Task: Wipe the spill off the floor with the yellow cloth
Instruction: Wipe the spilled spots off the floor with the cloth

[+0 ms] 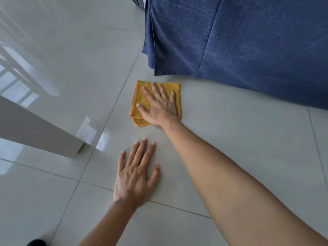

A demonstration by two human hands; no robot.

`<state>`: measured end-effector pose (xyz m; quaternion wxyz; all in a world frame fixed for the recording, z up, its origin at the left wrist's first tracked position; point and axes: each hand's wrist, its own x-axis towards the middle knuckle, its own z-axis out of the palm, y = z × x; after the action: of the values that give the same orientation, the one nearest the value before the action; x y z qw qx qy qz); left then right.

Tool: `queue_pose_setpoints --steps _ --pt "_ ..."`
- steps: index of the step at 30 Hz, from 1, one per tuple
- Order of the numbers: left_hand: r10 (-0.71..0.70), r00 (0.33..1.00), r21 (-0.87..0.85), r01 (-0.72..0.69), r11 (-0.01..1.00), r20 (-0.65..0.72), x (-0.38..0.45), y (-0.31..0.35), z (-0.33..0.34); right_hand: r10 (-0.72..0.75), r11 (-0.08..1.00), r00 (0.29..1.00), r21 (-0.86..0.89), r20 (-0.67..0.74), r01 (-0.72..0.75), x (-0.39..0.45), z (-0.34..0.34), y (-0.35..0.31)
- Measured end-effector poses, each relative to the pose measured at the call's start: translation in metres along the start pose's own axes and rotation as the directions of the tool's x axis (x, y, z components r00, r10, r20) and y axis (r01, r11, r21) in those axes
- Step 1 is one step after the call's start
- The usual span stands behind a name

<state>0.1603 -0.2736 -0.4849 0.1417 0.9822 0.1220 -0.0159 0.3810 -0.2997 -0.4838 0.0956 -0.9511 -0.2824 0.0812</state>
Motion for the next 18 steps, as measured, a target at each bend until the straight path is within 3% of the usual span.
queue_pose_setpoints --steps 3,6,18 --pt "0.0 1.0 -0.003 0.0 1.0 0.002 0.0 0.0 -0.001 -0.165 0.984 0.985 -0.059 0.043 0.167 -0.008 0.002 0.006" --pt "0.005 1.0 0.003 -0.005 1.0 0.0 0.0 0.0 -0.001 -0.215 0.973 0.975 -0.07 0.051 0.218 -0.02 0.0 0.025" --pt "0.001 1.0 0.014 -0.001 1.0 -0.014 -0.002 0.002 0.001 0.126 0.992 0.99 -0.023 -0.063 -0.128 -0.093 -0.024 0.161"
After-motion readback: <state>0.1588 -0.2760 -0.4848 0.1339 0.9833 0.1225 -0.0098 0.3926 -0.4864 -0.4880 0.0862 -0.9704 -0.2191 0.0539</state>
